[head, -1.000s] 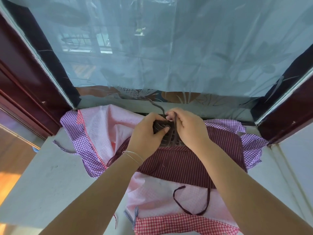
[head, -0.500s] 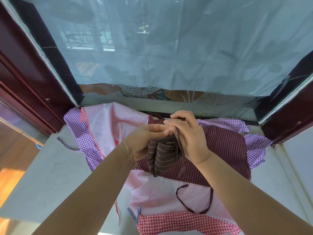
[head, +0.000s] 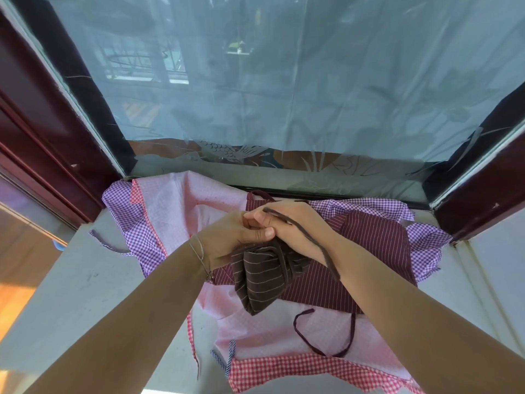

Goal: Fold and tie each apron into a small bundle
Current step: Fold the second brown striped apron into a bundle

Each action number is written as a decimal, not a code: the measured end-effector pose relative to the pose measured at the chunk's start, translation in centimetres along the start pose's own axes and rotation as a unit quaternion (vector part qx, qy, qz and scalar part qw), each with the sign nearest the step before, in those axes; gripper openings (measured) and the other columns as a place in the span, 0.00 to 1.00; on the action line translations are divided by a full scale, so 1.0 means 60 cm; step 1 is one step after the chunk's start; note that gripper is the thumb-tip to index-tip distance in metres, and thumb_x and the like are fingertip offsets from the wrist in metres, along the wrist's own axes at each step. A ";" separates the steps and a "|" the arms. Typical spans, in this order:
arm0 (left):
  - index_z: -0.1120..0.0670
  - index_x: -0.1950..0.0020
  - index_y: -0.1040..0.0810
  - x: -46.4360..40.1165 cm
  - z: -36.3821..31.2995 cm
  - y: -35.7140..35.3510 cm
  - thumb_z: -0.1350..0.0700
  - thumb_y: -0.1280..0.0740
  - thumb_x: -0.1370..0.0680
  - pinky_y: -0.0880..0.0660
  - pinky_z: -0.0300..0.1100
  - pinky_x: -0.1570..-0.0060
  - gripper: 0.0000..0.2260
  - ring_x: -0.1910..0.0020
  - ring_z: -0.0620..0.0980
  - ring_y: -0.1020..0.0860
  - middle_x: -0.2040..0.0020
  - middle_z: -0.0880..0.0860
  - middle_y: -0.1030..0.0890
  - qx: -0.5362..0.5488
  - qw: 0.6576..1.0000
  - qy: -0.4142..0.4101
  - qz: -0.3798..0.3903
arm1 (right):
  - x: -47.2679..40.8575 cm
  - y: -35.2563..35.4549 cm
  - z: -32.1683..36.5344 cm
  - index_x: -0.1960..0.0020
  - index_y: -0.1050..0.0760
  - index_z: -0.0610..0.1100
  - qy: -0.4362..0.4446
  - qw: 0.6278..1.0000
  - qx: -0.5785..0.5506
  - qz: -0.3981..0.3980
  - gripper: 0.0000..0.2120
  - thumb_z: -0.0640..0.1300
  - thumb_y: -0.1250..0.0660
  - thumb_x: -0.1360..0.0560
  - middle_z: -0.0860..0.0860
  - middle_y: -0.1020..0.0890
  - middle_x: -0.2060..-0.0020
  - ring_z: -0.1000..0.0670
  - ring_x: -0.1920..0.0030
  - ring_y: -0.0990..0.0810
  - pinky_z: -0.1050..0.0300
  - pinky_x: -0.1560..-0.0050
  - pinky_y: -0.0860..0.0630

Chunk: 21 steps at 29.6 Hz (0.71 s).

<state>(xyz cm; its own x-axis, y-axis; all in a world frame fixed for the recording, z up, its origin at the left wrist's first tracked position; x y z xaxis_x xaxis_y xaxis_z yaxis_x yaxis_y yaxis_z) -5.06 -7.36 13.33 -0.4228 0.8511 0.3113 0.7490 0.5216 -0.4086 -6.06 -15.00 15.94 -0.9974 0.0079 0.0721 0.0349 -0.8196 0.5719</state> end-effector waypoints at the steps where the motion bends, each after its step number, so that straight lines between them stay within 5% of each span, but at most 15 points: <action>1: 0.64 0.46 0.20 -0.001 0.008 0.006 0.65 0.31 0.28 0.22 0.49 0.45 0.11 0.50 0.58 0.20 0.50 0.63 0.19 0.002 1.000 0.012 -0.004 | 0.000 0.003 0.004 0.41 0.20 0.48 0.006 1.000 0.031 0.005 0.15 0.52 0.40 0.20 0.50 0.18 0.45 0.51 0.43 0.21 0.53 0.38 0.28; 4: 0.68 0.42 0.24 -0.004 0.033 0.021 0.63 0.30 0.28 0.25 0.54 0.41 0.16 0.48 0.61 0.22 0.47 0.66 0.21 -0.014 0.999 0.038 -0.032 | 0.009 0.022 0.031 0.43 0.20 0.48 0.071 0.978 0.191 -0.041 0.16 0.55 0.43 0.19 0.52 0.17 0.49 0.51 0.46 0.21 0.58 0.44 0.28; 7: 0.68 0.47 0.24 -0.011 0.045 0.061 0.61 0.29 0.30 0.26 0.56 0.43 0.16 0.51 0.62 0.23 0.52 0.64 0.20 -0.003 0.991 0.025 -0.133 | 0.002 0.012 0.000 0.50 0.25 0.49 -0.003 0.964 0.265 -0.005 0.15 0.57 0.45 0.19 0.53 0.21 0.56 0.51 0.55 0.23 0.59 0.59 0.32; 10: 0.61 0.59 0.21 -0.014 0.043 0.089 0.60 0.30 0.27 0.23 0.45 0.58 0.04 0.62 0.55 0.24 0.62 0.57 0.19 -0.014 0.978 -0.002 -0.210 | 0.001 -0.006 -0.036 0.51 0.29 0.46 -0.044 0.971 0.234 0.018 0.13 0.55 0.45 0.18 0.54 0.26 0.66 0.55 0.66 0.27 0.61 0.69 0.39; 13: 0.60 0.57 0.21 -0.020 0.038 0.092 0.59 0.31 0.25 0.31 0.33 0.72 0.04 0.70 0.45 0.29 0.66 0.52 0.20 -0.068 0.974 0.017 -0.215 | 0.010 -0.006 -0.041 0.51 0.28 0.45 0.002 0.985 0.171 -0.034 0.11 0.50 0.43 0.18 0.56 0.28 0.63 0.56 0.63 0.29 0.62 0.64 0.36; 16: 0.59 0.58 0.22 -0.028 0.031 0.089 0.58 0.28 0.27 0.34 0.35 0.71 0.06 0.72 0.44 0.32 0.71 0.50 0.24 -0.099 0.974 0.066 -0.193 | 0.017 0.003 -0.038 0.52 0.24 0.45 0.071 0.983 0.145 -0.085 0.07 0.48 0.37 0.21 0.56 0.28 0.55 0.52 0.51 0.29 0.62 0.50 0.33; 21: 0.59 0.58 0.21 -0.043 -0.007 0.055 0.66 0.31 0.26 0.31 0.32 0.70 0.03 0.72 0.43 0.30 0.70 0.51 0.24 -0.094 0.986 0.062 -0.124 | 0.030 0.028 -0.014 0.54 0.23 0.46 0.144 0.965 0.180 -0.124 0.12 0.54 0.39 0.24 0.55 0.25 0.51 0.52 0.47 0.30 0.65 0.43 0.37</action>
<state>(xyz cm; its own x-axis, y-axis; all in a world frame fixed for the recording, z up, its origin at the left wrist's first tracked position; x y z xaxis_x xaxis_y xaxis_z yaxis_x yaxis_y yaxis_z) -1.29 -7.89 11.55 -0.5478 0.6796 0.4880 0.7172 0.6818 -0.1444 -7.86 -16.86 16.37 -0.9524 -0.0251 -0.3039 -0.2383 -0.5603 0.7932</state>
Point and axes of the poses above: each hand's wrist, its own x-axis away from the middle knuckle, its own y-axis out of the back of the hand, z = x × y, the point moved 9 cm from there along -x, towards the middle knuckle
